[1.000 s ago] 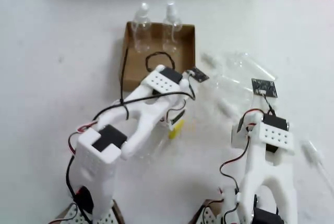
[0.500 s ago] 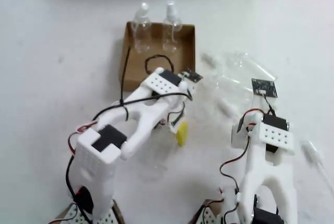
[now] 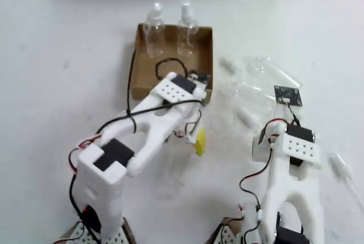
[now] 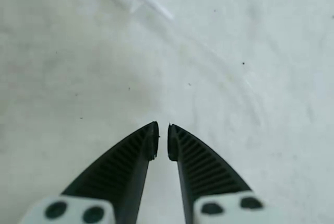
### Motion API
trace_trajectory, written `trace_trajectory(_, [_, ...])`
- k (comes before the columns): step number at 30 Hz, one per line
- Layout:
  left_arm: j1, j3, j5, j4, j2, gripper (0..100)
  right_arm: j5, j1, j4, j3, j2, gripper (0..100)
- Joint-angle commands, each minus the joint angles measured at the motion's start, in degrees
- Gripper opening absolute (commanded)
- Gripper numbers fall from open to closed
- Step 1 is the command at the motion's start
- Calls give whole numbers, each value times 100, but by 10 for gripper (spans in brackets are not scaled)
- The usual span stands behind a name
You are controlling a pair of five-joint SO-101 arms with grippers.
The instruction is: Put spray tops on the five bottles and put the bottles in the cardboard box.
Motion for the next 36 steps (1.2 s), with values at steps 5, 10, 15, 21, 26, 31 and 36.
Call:
trace_trajectory(5, [4,404,738,-651,-409,366,70,-66,-66,-26,-127,16])
trace_trajectory(10, [4,396,738,-659,-409,366,70,-66,-66,-26,-127,16])
trace_trajectory(15, [189,440,756,-642,-374,362,70,-66,-66,-26,-127,16])
trace_trajectory(21, [312,554,765,-607,-409,303,70,-66,-66,-26,-127,16])
trace_trajectory(26, [268,492,712,-897,-418,35,70,-66,-66,-26,-127,16])
trace_trajectory(31, [268,492,501,-941,-418,52,70,-66,-66,-26,-127,16])
trace_trajectory(36, [268,484,510,-941,-505,52,70,-66,-66,-26,-127,16])
